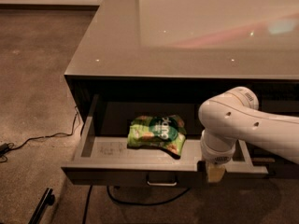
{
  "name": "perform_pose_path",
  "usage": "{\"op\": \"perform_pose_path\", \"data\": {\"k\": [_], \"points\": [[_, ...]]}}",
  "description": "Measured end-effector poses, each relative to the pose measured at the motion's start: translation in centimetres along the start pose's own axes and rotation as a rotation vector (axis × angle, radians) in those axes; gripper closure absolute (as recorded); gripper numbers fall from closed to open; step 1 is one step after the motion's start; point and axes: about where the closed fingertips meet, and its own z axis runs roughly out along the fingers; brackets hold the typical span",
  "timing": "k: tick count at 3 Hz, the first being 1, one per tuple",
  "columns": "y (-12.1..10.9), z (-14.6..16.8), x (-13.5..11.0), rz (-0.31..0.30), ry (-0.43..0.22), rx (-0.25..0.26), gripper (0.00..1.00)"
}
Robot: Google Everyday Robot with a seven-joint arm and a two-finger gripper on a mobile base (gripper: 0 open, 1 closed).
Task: Open top drawer
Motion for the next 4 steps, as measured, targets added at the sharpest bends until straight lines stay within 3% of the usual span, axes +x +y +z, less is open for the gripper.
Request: {"op": "perform_pose_path", "data": {"k": [1, 3, 4], "points": [[0.2, 0.0, -0.4, 0.000, 0.000, 0.000, 0.85], [0.4, 0.0, -0.5, -0.002, 0.001, 0.003, 0.39], [2.9, 0.5, -0.2, 0.013, 0.009, 0.007, 0.16]]}}
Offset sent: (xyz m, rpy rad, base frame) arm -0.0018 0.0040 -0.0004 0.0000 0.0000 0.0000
